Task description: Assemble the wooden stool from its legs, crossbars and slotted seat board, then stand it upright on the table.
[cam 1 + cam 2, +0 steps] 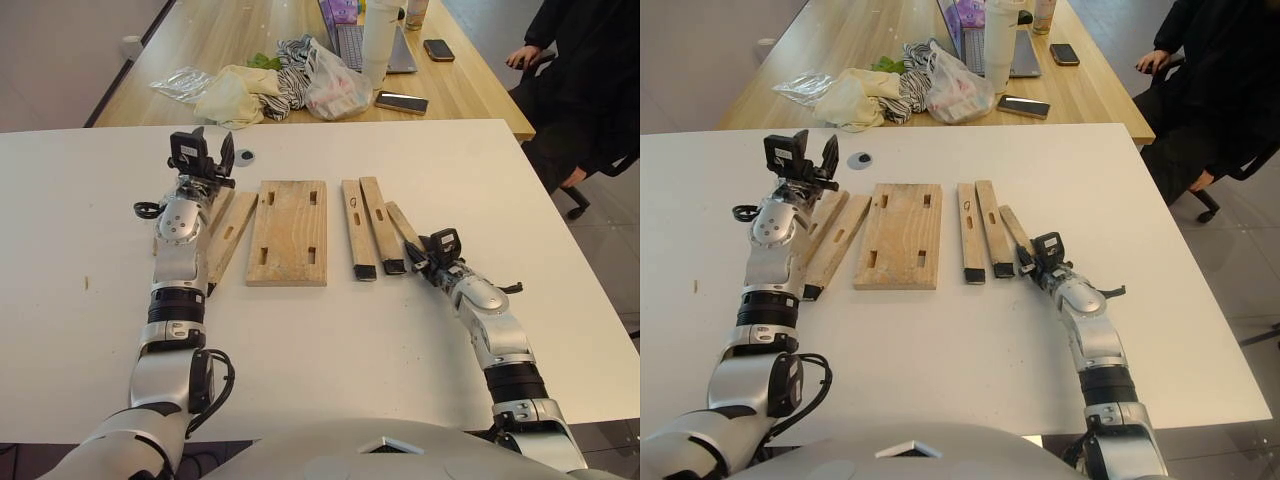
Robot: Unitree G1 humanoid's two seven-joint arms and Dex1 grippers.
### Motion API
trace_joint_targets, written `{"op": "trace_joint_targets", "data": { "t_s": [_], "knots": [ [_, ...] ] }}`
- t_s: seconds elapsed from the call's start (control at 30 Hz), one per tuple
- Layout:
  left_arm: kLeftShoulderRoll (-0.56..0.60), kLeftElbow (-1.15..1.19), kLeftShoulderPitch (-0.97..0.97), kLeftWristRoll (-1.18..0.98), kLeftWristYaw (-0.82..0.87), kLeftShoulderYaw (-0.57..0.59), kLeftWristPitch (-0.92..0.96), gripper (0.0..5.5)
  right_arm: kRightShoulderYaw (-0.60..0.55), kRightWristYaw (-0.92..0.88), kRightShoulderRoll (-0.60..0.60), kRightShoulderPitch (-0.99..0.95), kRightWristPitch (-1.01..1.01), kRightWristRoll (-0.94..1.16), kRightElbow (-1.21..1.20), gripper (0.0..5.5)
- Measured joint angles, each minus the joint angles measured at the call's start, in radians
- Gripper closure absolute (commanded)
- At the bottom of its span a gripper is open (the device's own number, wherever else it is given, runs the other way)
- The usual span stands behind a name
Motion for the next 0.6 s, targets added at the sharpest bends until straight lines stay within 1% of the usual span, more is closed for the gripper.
{"op": "trace_joint_targets", "data": {
  "t_s": [0.13,0.3,0.33,0.47,0.53,0.6],
  "knots": [
    [-0.005,-0.022,0.000,-0.022,-0.020,-0.001,0.026,3.03,-0.032,-0.024,0.000,-0.002,0.002,0.002,0.004,4.19],
    [-0.033,-0.080,0.002,-0.054,-0.071,-0.029,0.094,3.03,-0.071,-0.045,0.001,-0.026,0.003,0.022,-0.018,4.19],
    [-0.050,-0.101,0.003,-0.087,-0.087,-0.031,0.132,3.03,-0.072,-0.043,0.002,-0.041,-0.001,0.032,-0.043,4.19],
    [-0.141,-0.250,0.041,-0.332,-0.193,-0.047,0.455,3.03,-0.041,0.000,0.027,-0.075,-0.031,0.067,-0.158,4.19],
    [-0.179,-0.321,0.054,-0.466,-0.202,-0.039,0.627,3.03,0.007,0.028,0.042,-0.074,-0.046,0.067,-0.198,4.19],
    [-0.219,-0.381,0.063,-0.607,-0.169,-0.004,0.807,3.03,0.050,0.063,0.043,-0.074,-0.061,0.068,-0.252,4.19]
  ]
}}
